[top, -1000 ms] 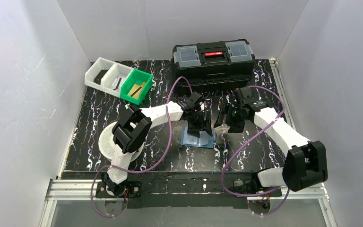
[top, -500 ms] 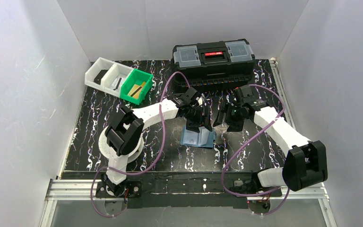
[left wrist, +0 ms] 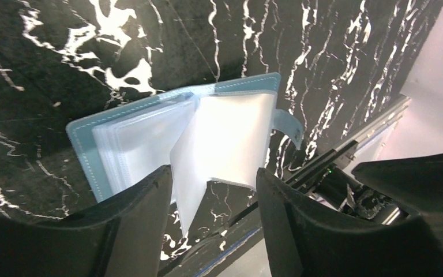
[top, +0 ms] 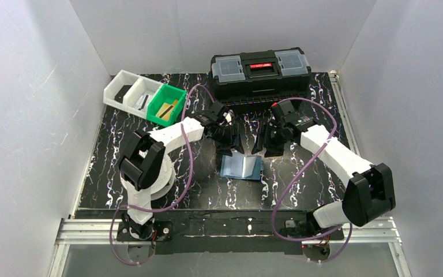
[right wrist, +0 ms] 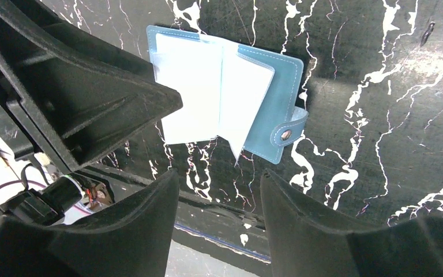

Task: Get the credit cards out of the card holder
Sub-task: Remove the credit card from the card holder.

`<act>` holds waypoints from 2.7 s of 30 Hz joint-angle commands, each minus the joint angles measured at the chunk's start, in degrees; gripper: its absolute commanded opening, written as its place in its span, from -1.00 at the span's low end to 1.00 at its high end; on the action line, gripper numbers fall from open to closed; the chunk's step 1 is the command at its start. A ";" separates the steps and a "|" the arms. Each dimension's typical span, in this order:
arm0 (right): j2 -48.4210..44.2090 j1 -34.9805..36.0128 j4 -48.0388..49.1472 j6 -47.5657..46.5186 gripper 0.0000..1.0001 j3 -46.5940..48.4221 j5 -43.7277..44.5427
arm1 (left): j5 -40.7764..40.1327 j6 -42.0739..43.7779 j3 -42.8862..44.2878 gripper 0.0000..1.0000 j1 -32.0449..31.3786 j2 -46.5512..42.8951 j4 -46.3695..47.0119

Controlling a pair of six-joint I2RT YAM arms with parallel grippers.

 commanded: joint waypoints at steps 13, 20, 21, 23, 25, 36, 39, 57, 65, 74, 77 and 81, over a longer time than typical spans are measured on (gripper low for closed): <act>-6.39 -1.50 -2.65 1.69 0.28 -1.69 5.64 | 10.80 -6.49 4.26 -0.09 -5.87 7.51 8.03; -6.79 -1.76 -1.59 1.67 0.28 -3.61 4.16 | 11.55 -8.87 5.99 0.07 -5.96 13.95 8.13; -6.78 -1.76 -1.04 1.65 0.28 -3.94 3.44 | 11.18 -8.78 6.16 0.12 -6.01 14.20 7.45; -6.30 -1.75 -0.39 1.48 0.27 -4.08 2.39 | 10.92 -8.39 5.61 0.17 -5.48 12.93 6.93; -6.15 -1.76 1.05 1.65 0.27 -3.66 0.46 | 10.25 -6.54 5.00 0.20 -3.72 8.59 5.25; -1.85 3.47 12.40 3.27 -0.69 -5.18 -9.85 | 12.01 -0.20 5.23 -0.16 1.48 4.47 -0.69; 1.69 4.90 12.98 3.86 -0.70 -4.73 -10.00 | 9.46 0.49 4.05 -0.16 2.59 2.42 -2.02; 24.98 13.52 0.11 1.92 0.22 12.76 8.84 | -1.06 2.87 -15.18 -0.08 11.65 -17.16 -6.39; 30.90 13.99 -1.46 -0.15 0.32 16.03 8.54 | -0.17 2.18 -18.35 -0.09 11.65 -19.67 -5.56; 34.98 15.16 -0.83 -4.35 -0.44 17.46 5.76 | 0.33 0.62 -19.31 -0.10 9.75 -18.86 -4.60; 34.28 14.08 1.49 -5.07 -0.69 15.04 2.65 | 0.65 -0.20 -18.49 -0.11 8.36 -17.41 -3.84; 33.25 12.54 4.93 -5.74 -0.85 11.15 -2.40 | 1.57 -1.73 -16.78 -0.13 6.55 -14.92 -2.37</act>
